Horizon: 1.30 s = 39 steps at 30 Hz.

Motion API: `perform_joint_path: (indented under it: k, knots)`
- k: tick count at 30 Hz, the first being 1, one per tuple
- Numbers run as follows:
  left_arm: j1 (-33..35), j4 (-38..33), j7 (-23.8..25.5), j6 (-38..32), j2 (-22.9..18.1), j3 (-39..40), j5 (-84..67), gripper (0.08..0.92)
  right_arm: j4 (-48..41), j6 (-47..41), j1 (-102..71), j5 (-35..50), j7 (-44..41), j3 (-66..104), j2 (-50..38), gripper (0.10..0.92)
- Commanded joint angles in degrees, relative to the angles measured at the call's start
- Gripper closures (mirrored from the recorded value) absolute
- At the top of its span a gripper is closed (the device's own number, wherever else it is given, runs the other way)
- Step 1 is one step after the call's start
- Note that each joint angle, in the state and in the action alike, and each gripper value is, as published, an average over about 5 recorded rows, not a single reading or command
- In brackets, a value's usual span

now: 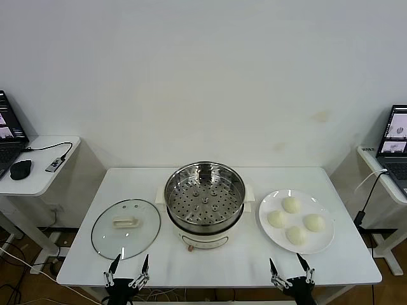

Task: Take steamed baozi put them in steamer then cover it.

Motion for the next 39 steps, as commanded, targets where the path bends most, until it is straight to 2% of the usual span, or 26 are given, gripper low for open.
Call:
perform_joint_path:
  k: [1,5,11,19,23,28,34,39]
  knots:
    - [-0.5,-1.2,0.2,4.5,1.1,0.1,0.1,0.177,0.1,0.4,0.7,-1.4,0.4,1.3,-1.0,0.203]
    - [-1.5,-2.5,-0.4,7.3,2.1,0.5,1.3,0.177,-0.1,-1.3,3.9,-8.8,-1.5,5.6,-5.9,0.203]
    - [-3.1,-2.3,-0.1,8.0,2.9,1.0,4.5,0.177,-0.8,-7.9,8.4,-17.4,-8.7,10.5,-19.2,0.203]
    - [-4.3,-1.9,-0.6,7.9,3.2,1.0,6.5,0.177,-7.2,-15.2,21.1,-22.2,-21.4,7.2,-36.9,0.203]
    - [-5.0,-1.3,-1.3,7.7,2.7,0.7,8.7,0.177,-12.7,-16.8,32.7,-22.8,-28.0,-2.6,-45.1,0.203]
    - [-5.9,-1.4,-2.1,8.0,1.5,0.5,9.8,0.177,-21.2,-17.6,53.7,-23.5,-38.0,-21.8,-49.8,0.203]
    - [-5.5,-1.5,-2.5,7.8,1.3,0.2,10.4,0.177,-32.1,-15.7,78.7,-21.7,-47.4,-47.1,-49.8,0.203]
    - [-5.6,-1.5,-3.1,7.8,0.8,-0.7,10.3,0.177,-37.6,-11.2,89.5,-21.1,-54.6,-60.1,-47.7,0.203]
